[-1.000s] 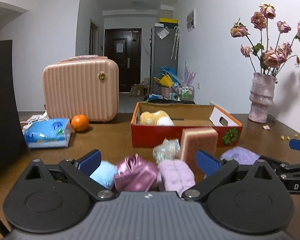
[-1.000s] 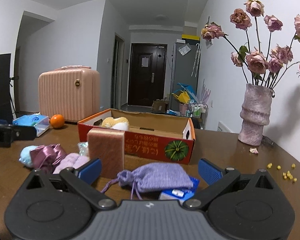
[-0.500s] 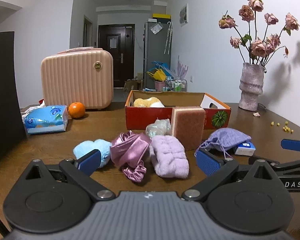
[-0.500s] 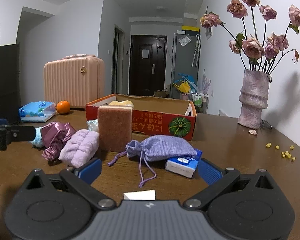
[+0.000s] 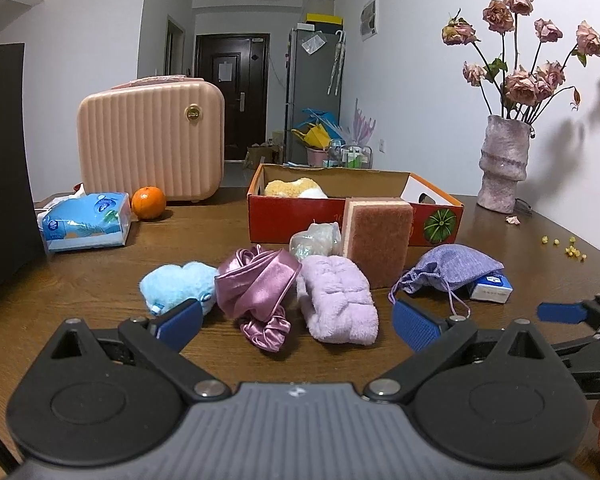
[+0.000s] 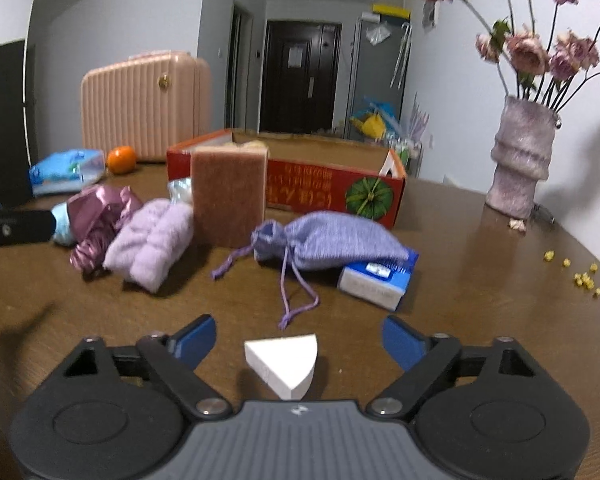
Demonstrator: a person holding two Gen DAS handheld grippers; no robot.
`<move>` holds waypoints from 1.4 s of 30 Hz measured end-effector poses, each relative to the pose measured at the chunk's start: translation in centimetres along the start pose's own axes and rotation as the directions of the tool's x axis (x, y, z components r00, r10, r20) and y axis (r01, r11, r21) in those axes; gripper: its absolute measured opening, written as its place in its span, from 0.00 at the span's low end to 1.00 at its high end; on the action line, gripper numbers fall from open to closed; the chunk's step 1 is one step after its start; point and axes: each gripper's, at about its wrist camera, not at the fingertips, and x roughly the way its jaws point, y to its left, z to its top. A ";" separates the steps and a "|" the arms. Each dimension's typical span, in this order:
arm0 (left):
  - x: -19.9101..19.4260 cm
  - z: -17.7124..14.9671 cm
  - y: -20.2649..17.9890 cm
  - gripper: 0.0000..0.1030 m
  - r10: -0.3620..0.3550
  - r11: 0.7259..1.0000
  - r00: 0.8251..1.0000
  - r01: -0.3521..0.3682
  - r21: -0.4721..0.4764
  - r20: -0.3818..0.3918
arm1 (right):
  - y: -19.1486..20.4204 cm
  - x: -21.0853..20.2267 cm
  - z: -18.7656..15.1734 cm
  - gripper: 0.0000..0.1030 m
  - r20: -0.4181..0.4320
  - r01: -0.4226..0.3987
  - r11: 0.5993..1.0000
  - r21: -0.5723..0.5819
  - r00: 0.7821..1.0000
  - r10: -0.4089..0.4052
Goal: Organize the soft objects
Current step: 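Close the right tool on the white wedge sponge, then lift the wedge sponge with the right tool while the left tool grasps the lilac fluffy towel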
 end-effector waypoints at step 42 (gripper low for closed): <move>1.2 -0.3 -0.2 1.00 0.011 1.000 0.998 -0.011 0.001 -0.057 | -0.2 -1.6 2.5 0.26 0.159 -0.068 0.997 -0.048 0.984 0.075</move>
